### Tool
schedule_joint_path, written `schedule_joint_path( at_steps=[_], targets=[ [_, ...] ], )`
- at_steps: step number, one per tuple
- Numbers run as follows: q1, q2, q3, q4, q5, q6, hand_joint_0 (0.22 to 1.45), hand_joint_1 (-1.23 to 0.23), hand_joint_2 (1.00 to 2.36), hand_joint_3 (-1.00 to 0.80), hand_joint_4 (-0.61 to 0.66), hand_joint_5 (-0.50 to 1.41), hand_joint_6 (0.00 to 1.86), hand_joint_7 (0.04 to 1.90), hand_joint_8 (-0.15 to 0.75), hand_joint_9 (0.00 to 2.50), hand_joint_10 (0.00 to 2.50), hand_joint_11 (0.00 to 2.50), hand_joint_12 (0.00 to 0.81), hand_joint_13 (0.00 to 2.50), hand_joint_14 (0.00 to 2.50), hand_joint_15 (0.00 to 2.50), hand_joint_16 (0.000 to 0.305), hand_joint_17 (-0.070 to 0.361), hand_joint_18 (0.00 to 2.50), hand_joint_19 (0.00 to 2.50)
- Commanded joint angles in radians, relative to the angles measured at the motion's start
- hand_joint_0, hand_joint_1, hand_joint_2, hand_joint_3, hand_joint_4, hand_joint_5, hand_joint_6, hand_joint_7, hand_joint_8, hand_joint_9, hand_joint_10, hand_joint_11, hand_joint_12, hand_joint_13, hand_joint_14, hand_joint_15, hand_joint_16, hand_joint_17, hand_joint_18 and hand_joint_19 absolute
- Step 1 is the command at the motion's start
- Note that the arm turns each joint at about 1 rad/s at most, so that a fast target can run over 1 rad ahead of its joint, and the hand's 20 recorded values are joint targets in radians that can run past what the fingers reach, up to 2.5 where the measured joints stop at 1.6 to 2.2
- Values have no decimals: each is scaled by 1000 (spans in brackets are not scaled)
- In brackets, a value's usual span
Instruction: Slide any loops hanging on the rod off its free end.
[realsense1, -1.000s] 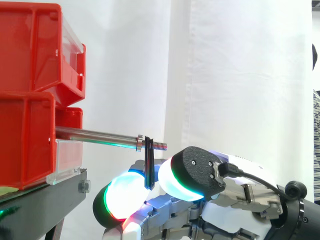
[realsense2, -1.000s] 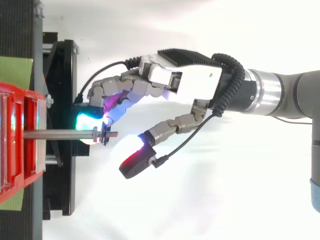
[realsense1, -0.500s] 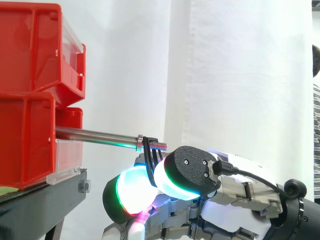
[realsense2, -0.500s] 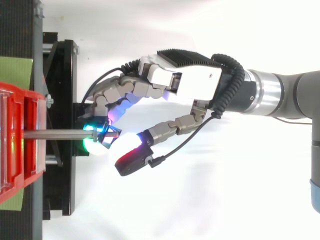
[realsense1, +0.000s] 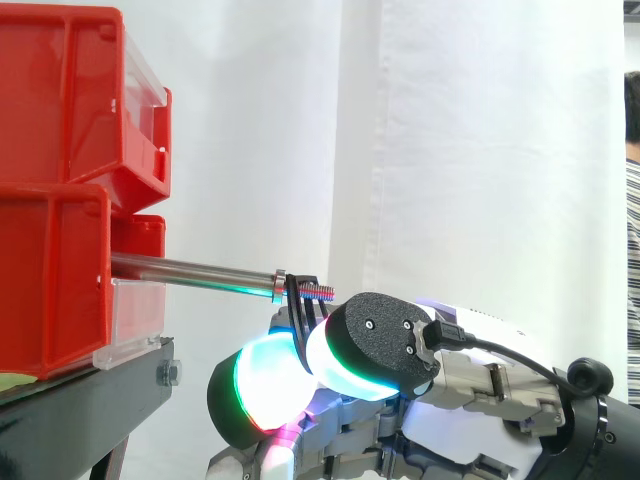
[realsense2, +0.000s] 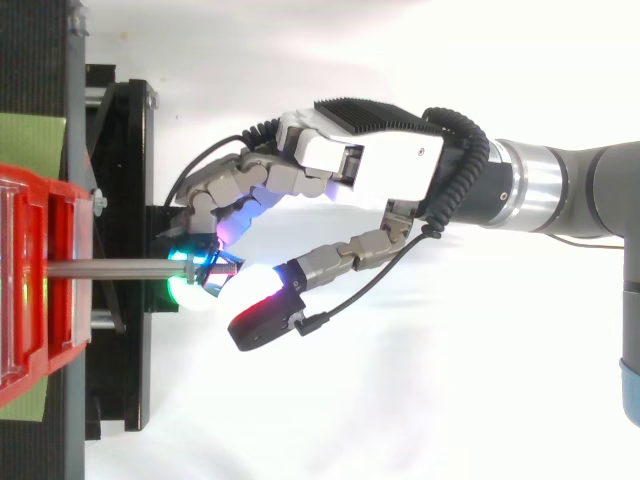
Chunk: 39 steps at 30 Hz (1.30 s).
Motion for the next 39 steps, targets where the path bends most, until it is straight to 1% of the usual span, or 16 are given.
schedule_joint_path(
  at_steps=[1, 3, 10, 13, 15, 18, 20, 21, 23, 24, 25, 28, 31, 34, 35, 39],
  targets=[
    [1, 1, 7, -3, 2, 1, 638, -680, 1022, 3, 4, -183, 936, 1195, 311, 898, 16, 522, 318, 784, 8, 214, 36, 80, 645, 236],
    [1, 1, 8, -5, 2, 1, 645, -693, 1022, 8, -21, -184, 940, 1198, 306, 901, 16, 532, 316, 785, 8, 213, 35, 79, 647, 238],
    [4, 1, 7, -8, -4, 6, 647, -704, 1022, 11, -16, -184, 943, 1196, 298, 916, 16, 542, 315, 791, 8, 224, 36, 80, 657, 243],
    [4, 3, 7, -34, -5, 8, 646, -704, 1022, 11, -10, -183, 943, 1192, 304, 920, 14, 556, 318, 793, 10, 222, 36, 81, 659, 251],
    [4, 13, 7, -66, -16, 5, 645, -702, 1021, 8, -4, -182, 943, 1190, 302, 923, 17, 541, 320, 791, 8, 222, 36, 81, 662, 249],
    [4, 36, -2, -137, -28, 0, 644, -702, 1021, 9, -3, -181, 943, 1189, 306, 925, 14, 541, 321, 791, 8, 224, 36, 82, 663, 248],
    [4, 49, -15, -160, -28, -2, 642, -701, 1020, 9, -4, -181, 944, 1178, 303, 925, 14, 551, 322, 791, 10, 229, 37, 83, 664, 247],
    [4, 61, -30, -178, -27, -6, 642, -701, 1020, 8, 0, -181, 944, 1177, 304, 926, 16, 550, 322, 792, 9, 229, 37, 83, 664, 243],
    [5, 79, -52, -184, -25, -14, 641, -701, 1020, 10, -1, -180, 943, 1182, 309, 926, 14, 546, 322, 791, 9, 229, 37, 83, 665, 247],
    [7, 92, -64, -184, -19, -18, 639, -701, 1020, 11, 3, -179, 942, 1181, 306, 926, 16, 536, 323, 791, 9, 225, 37, 84, 665, 246],
    [10, 118, -91, -186, -2, -28, 639, -701, 1019, 10, 5, -179, 941, 1189, 308, 923, 18, 543, 324, 791, 8, 225, 37, 84, 666, 245],
    [16, 156, -121, -187, 31, -43, 638, -701, 1019, 10, 4, -178, 941, 1186, 311, 926, 14, 543, 325, 790, 10, 226, 38, 84, 667, 244],
    [18, 173, -131, -189, 42, -43, 637, -701, 1019, 11, 8, -177, 940, 1190, 309, 927, 16, 540, 327, 790, 10, 223, 38, 85, 666, 244],
    [19, 188, -134, -230, 42, -35, 637, -701, 1018, 8, 11, -175, 938, 1198, 309, 927, 17, 541, 328, 791, 8, 216, 38, 85, 666, 242],
    [19, 197, -134, -258, 45, -35, 635, -701, 1018, 14, 11, -175, 938, 1198, 311, 927, 14, 548, 328, 791, 10, 225, 38, 85, 666, 242],
    [24, 220, -134, -290, 47, -35, 650, -708, 1020, -14, -24, -181, 939, 1217, 309, 917, 16, 548, 323, 783, 8, 223, 37, 82, 656, 241]
  ],
)
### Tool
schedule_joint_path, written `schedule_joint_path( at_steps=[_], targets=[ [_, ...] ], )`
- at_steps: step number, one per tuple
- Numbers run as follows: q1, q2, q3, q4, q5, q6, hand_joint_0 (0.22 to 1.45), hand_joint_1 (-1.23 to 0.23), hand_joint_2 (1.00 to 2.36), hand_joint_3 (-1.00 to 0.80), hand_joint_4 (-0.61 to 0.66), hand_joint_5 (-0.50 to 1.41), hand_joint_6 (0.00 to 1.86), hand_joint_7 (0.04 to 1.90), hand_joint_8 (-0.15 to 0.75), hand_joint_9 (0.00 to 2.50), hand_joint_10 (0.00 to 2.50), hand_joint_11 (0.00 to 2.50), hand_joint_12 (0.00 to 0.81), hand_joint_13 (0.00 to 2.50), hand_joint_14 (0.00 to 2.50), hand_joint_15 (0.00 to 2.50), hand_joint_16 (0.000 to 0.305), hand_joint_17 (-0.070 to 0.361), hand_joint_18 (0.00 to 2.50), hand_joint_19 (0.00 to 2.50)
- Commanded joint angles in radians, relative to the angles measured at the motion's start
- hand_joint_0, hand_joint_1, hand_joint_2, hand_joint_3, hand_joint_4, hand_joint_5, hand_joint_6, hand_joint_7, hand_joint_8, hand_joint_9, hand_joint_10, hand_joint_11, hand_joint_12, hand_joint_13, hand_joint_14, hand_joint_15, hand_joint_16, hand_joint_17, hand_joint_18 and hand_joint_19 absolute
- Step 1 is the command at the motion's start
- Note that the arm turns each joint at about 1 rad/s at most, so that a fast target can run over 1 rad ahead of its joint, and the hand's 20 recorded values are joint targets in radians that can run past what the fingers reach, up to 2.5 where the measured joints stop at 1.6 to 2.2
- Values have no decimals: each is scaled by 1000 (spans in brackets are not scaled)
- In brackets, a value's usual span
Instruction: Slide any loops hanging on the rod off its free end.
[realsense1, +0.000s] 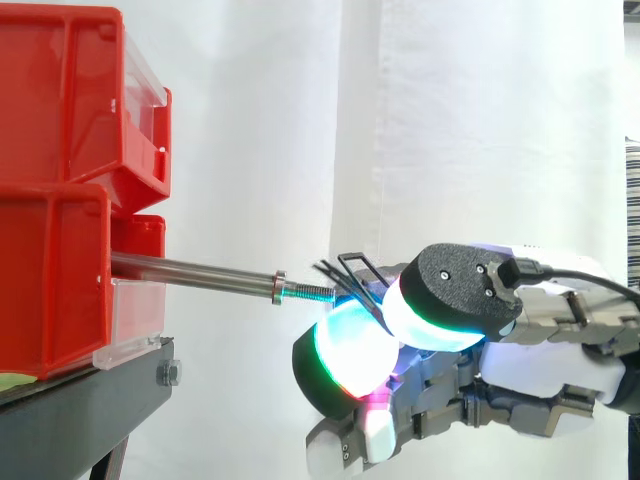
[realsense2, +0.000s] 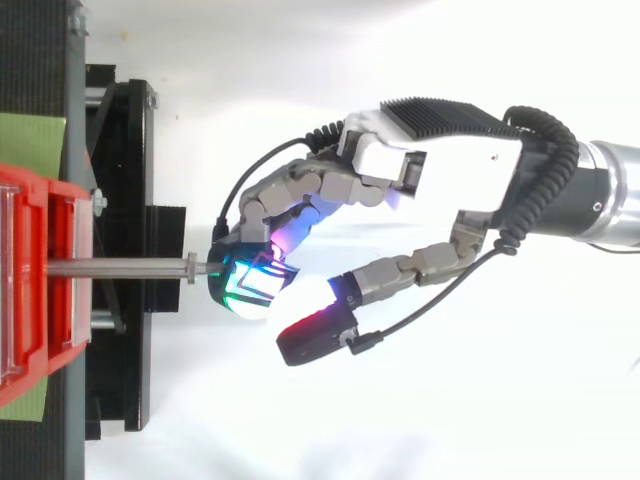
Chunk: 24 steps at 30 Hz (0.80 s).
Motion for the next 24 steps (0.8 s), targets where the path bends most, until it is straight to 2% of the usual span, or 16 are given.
schedule_joint_path(
  at_steps=[1, 4, 8, 11, 12, 13, 17, 20, 24],
  targets=[
    [3, 20, -1, -42, 4, 3, 655, -711, 1020, -23, -39, -184, 940, 1215, 301, 910, 15, 557, 321, 782, 8, 224, 36, 81, 655, 246],
    [5, 32, -1, -82, 15, 19, 683, -754, 1022, -73, -58, -191, 939, 1294, 292, 899, 15, 557, 312, 775, 8, 223, 34, 77, 644, 249],
    [6, 44, -1, -129, 47, 57, 707, -760, 1019, -159, -61, -198, 945, 1238, 289, 898, 15, 560, 311, 778, 10, 217, 34, 77, 646, 244],
    [11, 49, -1, -131, 96, 79, 722, -754, 1015, -272, -26, -207, 939, 1188, 282, 878, 16, 527, 309, 778, 8, 213, 34, 77, 648, 250],
    [17, 51, -1, -132, 137, 94, 726, -748, 1013, -318, -17, -210, 939, 1152, 277, 871, 16, 525, 308, 774, 8, 212, 34, 77, 650, 243],
    [18, 52, -1, -135, 165, 108, 729, -739, 1010, -366, -9, -213, 936, 1124, 277, 869, 14, 525, 308, 775, 8, 212, 34, 77, 651, 241],
    [28, 54, -1, -138, 208, 148, 736, -718, 1003, -459, 19, -219, 930, 1091, 275, 866, 16, 522, 308, 776, 8, 207, 34, 76, 651, 238],
    [34, 55, -1, -138, 226, 195, 731, -698, 1001, -487, 24, -221, 929, 1086, 274, 866, 14, 522, 307, 777, 8, 207, 33, 75, 653, 230],
    [38, 55, 4, -143, 240, 229, 734, -692, 1000, -500, 30, -222, 928, 1081, 274, 866, 14, 540, 308, 780, 7, 201, 33, 75, 654, 230]
  ],
)
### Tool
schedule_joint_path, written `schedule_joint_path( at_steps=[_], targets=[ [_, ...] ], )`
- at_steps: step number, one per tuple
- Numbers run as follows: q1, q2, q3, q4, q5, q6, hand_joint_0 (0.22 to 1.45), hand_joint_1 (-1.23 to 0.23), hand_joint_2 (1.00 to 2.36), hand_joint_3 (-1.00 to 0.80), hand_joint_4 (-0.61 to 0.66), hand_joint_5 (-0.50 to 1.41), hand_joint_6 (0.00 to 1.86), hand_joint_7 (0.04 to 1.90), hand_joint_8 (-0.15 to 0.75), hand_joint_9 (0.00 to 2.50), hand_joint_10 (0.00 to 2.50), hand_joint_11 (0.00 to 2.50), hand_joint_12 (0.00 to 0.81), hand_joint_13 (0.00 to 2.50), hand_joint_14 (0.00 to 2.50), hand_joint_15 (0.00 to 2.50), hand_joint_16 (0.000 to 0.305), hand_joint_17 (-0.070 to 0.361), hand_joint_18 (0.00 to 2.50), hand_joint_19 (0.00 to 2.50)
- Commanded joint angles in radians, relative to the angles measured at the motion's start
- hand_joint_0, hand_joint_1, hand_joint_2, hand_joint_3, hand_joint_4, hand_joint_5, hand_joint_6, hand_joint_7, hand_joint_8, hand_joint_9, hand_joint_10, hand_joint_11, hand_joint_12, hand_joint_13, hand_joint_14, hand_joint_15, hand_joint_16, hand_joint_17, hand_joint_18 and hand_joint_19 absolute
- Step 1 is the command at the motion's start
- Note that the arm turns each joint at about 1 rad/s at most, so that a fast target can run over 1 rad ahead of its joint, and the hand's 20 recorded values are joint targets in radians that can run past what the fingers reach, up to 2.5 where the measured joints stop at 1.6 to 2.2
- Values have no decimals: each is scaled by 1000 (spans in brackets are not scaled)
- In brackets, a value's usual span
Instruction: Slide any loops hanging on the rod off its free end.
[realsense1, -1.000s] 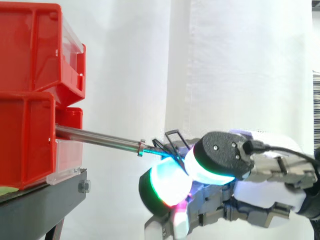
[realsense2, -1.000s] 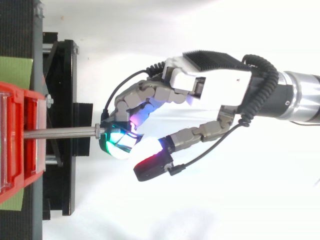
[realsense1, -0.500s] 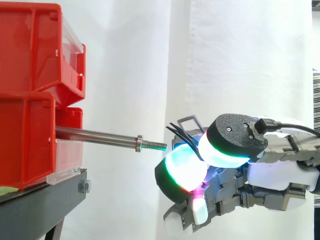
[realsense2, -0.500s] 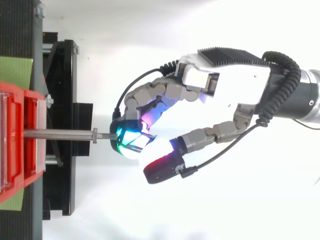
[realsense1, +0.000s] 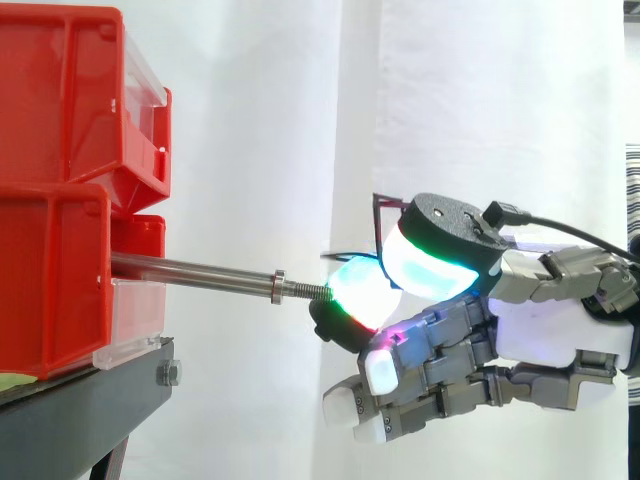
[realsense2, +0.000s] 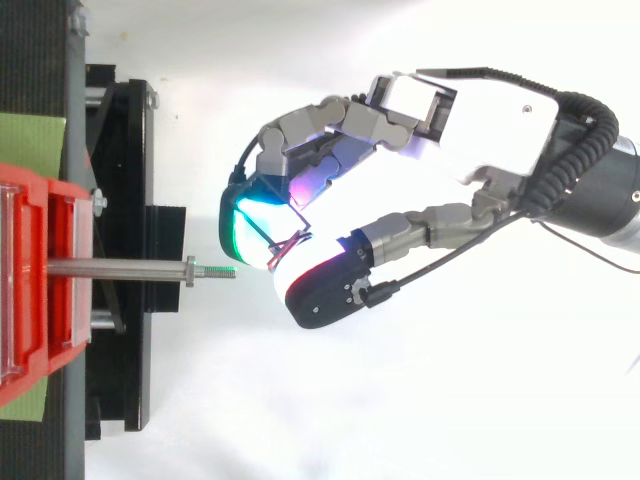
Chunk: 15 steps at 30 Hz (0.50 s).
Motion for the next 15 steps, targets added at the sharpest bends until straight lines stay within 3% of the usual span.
schedule_joint_path(
  at_steps=[1, 10, 15],
  targets=[
    [5, 1, 4, -7, 18, 35, 733, -693, 1000, -496, 34, -222, 929, 1073, 273, 869, 14, 536, 308, 780, 8, 201, 33, 75, 654, 233],
    [16, 19, 27, -87, 34, 63, 687, -663, 1001, -489, 82, -212, 922, 1127, 280, 895, 16, 539, 306, 779, 8, 219, 33, 75, 648, 258],
    [17, 21, 30, -100, 34, 64, 677, -647, 1000, -500, 87, -207, 921, 1135, 283, 902, 16, 537, 309, 782, 8, 216, 33, 75, 647, 259]
  ],
)
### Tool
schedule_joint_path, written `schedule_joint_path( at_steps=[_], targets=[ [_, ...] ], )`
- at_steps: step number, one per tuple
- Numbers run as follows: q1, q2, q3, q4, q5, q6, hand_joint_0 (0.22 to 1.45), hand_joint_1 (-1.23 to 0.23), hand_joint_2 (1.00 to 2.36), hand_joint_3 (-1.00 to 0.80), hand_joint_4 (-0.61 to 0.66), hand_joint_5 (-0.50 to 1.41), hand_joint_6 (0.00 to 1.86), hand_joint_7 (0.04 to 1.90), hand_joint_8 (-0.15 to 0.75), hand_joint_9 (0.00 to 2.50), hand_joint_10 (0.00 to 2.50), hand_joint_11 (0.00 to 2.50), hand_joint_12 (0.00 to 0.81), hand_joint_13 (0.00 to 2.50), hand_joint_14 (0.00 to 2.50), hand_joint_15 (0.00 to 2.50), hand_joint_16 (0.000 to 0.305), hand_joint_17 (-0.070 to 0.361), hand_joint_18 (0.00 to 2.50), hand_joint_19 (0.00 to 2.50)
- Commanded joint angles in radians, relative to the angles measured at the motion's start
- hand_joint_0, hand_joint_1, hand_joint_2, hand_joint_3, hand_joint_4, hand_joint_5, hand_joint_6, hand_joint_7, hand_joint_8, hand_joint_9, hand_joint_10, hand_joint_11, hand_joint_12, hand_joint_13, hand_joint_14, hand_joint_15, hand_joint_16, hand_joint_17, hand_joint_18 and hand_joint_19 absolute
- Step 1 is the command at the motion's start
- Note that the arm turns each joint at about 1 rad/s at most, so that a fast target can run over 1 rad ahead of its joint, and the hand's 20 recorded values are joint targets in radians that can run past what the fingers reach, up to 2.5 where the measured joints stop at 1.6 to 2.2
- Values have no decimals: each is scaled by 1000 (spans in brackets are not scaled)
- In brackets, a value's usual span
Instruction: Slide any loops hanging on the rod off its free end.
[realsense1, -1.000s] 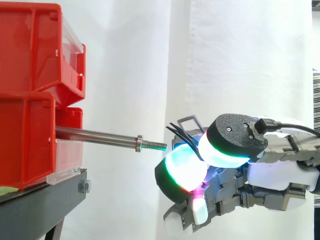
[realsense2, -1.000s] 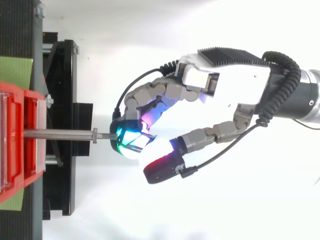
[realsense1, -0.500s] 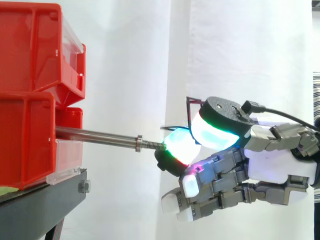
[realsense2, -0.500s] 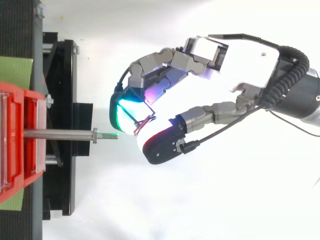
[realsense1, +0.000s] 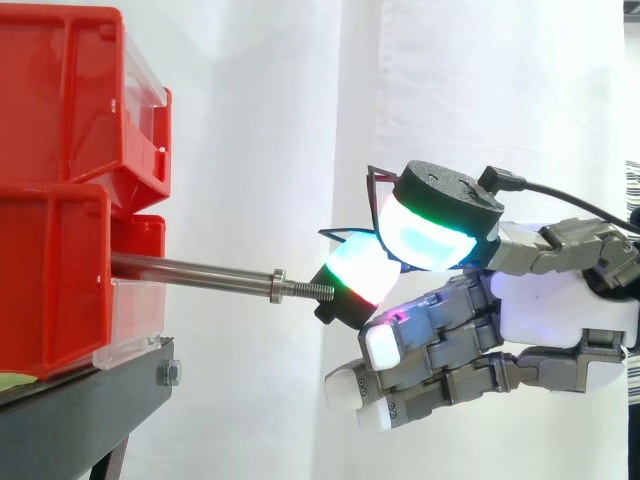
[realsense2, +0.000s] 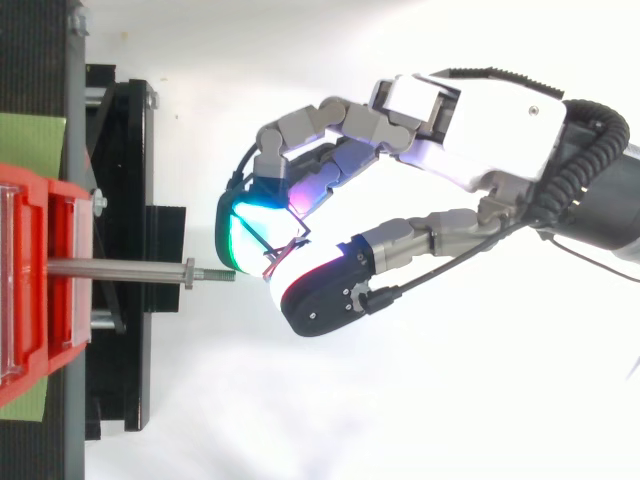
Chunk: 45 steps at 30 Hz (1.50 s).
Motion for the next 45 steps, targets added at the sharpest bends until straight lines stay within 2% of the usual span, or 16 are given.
schedule_joint_path(
  at_steps=[1, 5, 14, 29, 36, 45],
  targets=[
    [3, 2, 1, -8, 1, 1, 675, -645, 1000, -500, 89, -207, 921, 1127, 284, 902, 17, 545, 308, 782, 8, 216, 33, 75, 647, 259],
    [4, 2, 1, -10, 6, 5, 670, -640, 1000, -500, 91, -202, 919, 1122, 287, 906, 17, 541, 308, 788, 8, 221, 33, 75, 652, 249],
    [4, 19, 1, -33, 6, 24, 671, -731, 1000, -500, 93, -189, 906, 1076, 281, 920, 16, 540, 303, 811, 8, 218, 33, 74, 679, 241],
    [4, 19, 1, -39, 4, 25, 667, -821, 1000, -500, 124, -181, 897, 1055, 277, 921, 15, 541, 300, 822, 9, 218, 32, 72, 694, 229],
    [4, 19, 1, -39, 4, 25, 591, -820, 1000, -500, 149, -180, 885, 1024, 278, 921, 16, 539, 302, 819, 8, 213, 32, 73, 696, 233],
    [3, 19, 1, -36, 4, 24, 506, -903, 1000, -500, 173, -178, 873, 974, 288, 919, 16, 537, 319, 822, 8, 210, 35, 80, 715, 223]
  ],
)
